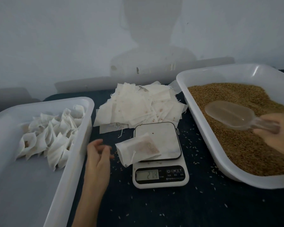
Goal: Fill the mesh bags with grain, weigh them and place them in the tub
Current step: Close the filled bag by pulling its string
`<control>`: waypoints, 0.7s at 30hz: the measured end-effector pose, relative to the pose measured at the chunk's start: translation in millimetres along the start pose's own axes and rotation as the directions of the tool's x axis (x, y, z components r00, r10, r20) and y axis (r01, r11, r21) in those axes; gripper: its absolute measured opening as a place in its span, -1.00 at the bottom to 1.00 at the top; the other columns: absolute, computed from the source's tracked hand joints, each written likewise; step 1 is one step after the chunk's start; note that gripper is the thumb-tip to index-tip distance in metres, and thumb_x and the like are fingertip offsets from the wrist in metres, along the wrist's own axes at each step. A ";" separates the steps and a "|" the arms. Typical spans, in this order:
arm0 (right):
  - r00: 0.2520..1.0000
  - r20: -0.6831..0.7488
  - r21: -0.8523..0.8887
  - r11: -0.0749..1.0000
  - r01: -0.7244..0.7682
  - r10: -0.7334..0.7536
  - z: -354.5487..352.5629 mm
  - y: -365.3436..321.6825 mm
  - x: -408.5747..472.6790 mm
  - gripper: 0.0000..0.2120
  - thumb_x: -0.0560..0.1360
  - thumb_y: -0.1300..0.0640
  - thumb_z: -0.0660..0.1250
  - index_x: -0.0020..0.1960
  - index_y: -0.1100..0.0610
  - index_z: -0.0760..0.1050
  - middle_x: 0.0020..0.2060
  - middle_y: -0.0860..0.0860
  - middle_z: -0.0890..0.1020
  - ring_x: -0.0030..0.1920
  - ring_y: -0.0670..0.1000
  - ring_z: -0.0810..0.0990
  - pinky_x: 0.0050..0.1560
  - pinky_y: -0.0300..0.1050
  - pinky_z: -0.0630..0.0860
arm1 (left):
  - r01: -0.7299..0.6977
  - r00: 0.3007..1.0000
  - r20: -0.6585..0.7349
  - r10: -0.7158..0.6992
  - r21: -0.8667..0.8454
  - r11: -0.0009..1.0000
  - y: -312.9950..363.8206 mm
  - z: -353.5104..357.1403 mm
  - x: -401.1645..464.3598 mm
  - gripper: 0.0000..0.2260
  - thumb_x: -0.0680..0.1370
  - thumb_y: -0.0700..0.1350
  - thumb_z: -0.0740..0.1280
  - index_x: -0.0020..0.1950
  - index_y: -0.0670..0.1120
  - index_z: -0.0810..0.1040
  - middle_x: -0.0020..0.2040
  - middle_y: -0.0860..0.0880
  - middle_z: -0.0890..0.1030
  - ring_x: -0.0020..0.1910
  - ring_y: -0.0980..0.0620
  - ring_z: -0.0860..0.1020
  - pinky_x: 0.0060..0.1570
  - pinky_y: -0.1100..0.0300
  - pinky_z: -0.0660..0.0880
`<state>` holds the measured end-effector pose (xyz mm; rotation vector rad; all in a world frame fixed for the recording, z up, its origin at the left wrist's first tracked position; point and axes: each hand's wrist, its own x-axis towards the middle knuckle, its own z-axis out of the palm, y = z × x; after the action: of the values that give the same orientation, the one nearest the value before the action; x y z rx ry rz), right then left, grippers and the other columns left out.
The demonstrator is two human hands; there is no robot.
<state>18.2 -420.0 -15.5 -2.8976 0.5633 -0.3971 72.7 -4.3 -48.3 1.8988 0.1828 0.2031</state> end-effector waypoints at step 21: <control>0.913 0.332 -0.305 0.943 -0.132 0.235 -43.4 -50.9 14.8 -0.76 0.48 -0.14 0.29 -0.06 0.01 0.58 -0.27 0.00 0.56 -0.28 0.01 0.54 -0.21 -0.11 0.53 | -0.302 0.887 0.407 0.217 0.159 0.940 90.9 41.7 22.6 -0.77 0.63 -0.08 0.17 -0.21 -0.08 0.45 -0.46 0.14 0.54 -0.48 0.22 0.48 -0.36 0.29 0.47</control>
<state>36.4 -383.8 39.7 -3.0224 0.8778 0.2680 106.7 -67.2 25.1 2.1386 -0.3342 -0.0148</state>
